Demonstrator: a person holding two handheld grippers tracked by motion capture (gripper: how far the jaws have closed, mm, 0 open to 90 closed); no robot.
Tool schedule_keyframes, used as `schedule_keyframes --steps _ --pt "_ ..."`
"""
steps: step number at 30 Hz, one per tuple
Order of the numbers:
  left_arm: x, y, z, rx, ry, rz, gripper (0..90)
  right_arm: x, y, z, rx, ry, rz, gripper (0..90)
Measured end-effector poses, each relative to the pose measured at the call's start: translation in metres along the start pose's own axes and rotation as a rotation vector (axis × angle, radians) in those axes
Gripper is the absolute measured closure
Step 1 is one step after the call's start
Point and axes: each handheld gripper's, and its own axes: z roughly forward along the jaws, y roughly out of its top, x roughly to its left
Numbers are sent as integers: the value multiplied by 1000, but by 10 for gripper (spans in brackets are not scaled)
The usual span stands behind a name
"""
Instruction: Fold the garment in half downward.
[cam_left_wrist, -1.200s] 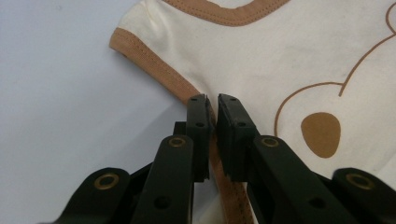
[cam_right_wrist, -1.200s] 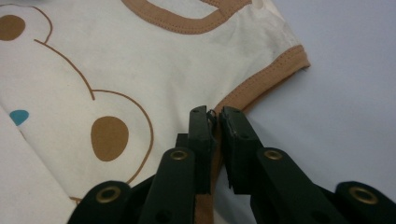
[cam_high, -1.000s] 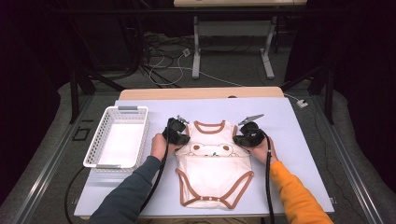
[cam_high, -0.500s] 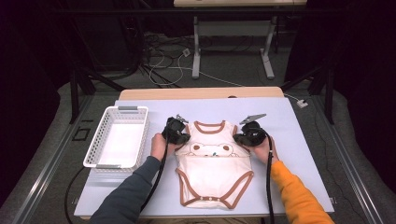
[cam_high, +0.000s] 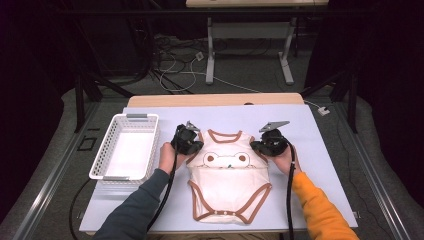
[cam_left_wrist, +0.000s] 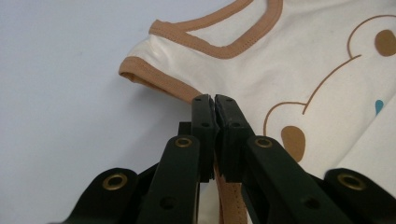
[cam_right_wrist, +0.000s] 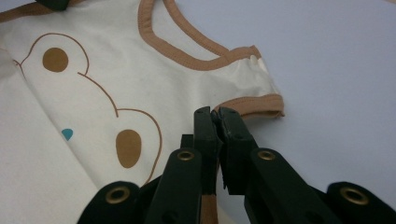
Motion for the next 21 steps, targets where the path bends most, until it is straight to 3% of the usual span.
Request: schedule_keyframes --steps 21 --pt "-14 -5 -27 -73 1 38 870 11 6 -26 -55 -3 -49 867"
